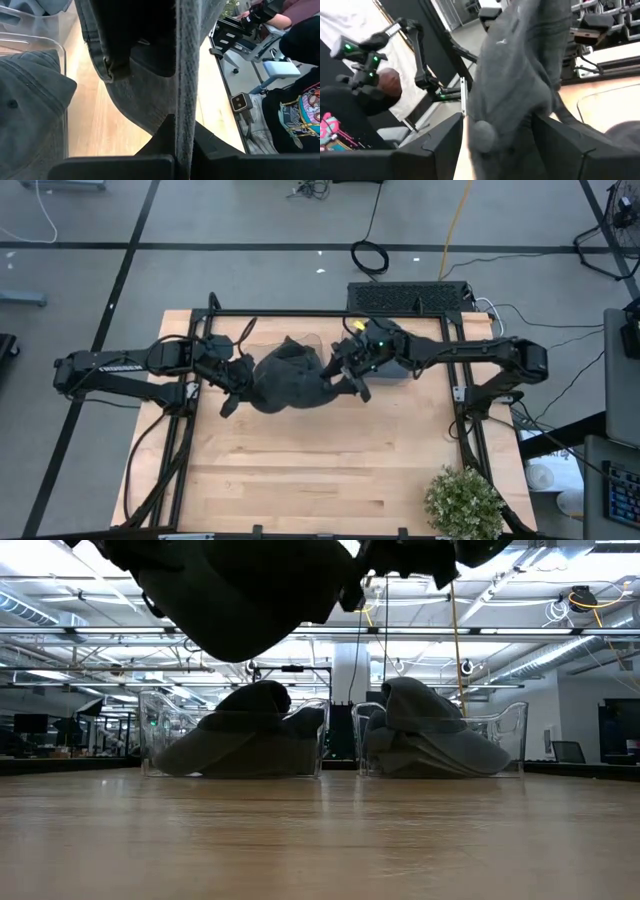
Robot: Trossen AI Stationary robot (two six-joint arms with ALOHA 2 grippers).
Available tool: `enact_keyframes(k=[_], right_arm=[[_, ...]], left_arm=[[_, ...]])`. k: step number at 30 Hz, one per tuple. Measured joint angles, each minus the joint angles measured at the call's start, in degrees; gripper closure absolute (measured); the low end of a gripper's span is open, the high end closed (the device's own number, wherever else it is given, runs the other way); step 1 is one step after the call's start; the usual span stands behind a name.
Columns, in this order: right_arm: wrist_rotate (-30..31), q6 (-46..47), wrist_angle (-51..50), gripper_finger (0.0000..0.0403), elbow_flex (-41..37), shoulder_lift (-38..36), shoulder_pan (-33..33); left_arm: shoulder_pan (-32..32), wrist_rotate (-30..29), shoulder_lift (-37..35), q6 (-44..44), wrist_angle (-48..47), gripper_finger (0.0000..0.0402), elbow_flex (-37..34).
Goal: Pick & Place hat
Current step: Put the black cap into the left transparent bin
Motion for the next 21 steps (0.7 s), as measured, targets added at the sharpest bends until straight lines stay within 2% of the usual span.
enact_keyframes(k=[9, 16, 21], right_arm=[[-1.62, 2.66, 6.29, 0.0187, -0.02, 1.77, 1.27], [-1.17, 4.17, 7.87, 0.0232, -0.02, 1.76, 1.81], [6.06, 3.21, 10.97, 0.0273, 0.02, 4.59, 2.22]], left_arm=[[0.0, -1.16, 0.0, -0.24, 0.05, 0.0392, 0.0], [0.0, -1.2, 0.0, -0.38, 0.17, 0.0392, 0.0], [0.0, -2.69, 0.02, -0.93, 0.16, 0.0391, 0.02]])
